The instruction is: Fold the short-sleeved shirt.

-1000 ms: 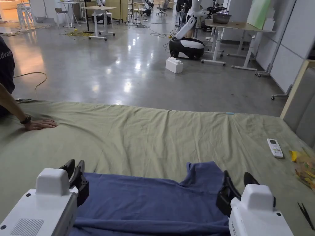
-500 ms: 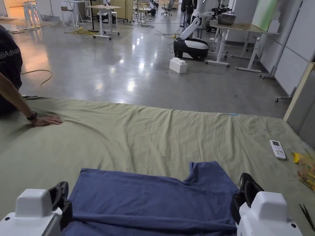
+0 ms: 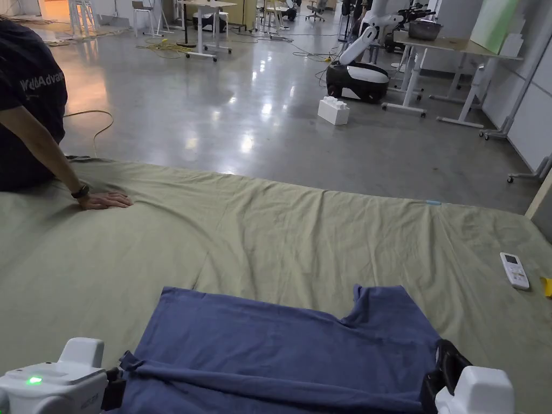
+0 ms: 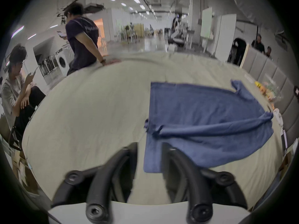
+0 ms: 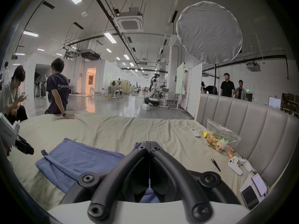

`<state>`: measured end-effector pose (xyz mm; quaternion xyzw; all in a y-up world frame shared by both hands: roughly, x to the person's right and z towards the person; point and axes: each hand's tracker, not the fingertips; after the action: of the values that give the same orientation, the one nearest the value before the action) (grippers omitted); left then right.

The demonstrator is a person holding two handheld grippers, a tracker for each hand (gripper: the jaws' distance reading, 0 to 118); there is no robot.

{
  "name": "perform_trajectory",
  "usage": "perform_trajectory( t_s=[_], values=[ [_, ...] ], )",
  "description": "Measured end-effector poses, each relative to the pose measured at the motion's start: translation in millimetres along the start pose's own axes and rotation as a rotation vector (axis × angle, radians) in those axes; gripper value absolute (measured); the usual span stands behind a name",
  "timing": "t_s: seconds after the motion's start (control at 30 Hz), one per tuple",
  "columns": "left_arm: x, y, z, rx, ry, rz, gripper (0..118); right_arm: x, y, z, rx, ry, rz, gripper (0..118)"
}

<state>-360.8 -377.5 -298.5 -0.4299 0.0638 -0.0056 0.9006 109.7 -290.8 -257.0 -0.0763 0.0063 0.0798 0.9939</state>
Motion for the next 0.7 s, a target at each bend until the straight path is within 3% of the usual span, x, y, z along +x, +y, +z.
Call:
perform_trajectory(
  t_s=[0.1,0.13,0.37,0.43,0.53,0.57,0.63,0.7],
  values=[
    [-4.8,2.5,-22.5,-0.079,-0.043,0.054,69,1.7,-12.5,-2.2,-0.029,-0.004,0.007,1],
    [3.1,5.3,-11.9,-0.102,-0.057,0.078,73,2.2,-15.9,-2.8,-0.042,-0.008,0.014,1],
    [10.5,-5.1,-35.4,-0.239,-0.032,0.106,76,11.6,-30.3,-1.1,-0.097,-0.024,0.029,1],
    [-13.8,-14.6,-80.3,-0.205,-0.026,0.098,75,16.1,-32.4,1.2,-0.107,-0.033,0.029,1],
    [-10.5,-9.2,-73.4,-0.222,-0.013,0.075,63,23.9,-35.8,6.0,-0.112,-0.047,0.017,1],
    [-7.5,-7.4,-68.0,-0.214,-0.009,0.061,54,26.6,-37.8,6.7,-0.124,-0.052,0.006,1],
    [-1.7,-10.4,-66.4,-0.193,-0.034,0.024,20,30.6,-40.6,8.4,-0.133,-0.059,0.002,1],
    [13.0,-12.7,-54.6,-0.184,-0.064,0.001,10,36.4,-44.3,10.1,-0.14,-0.061,-0.004,1]
  ],
)
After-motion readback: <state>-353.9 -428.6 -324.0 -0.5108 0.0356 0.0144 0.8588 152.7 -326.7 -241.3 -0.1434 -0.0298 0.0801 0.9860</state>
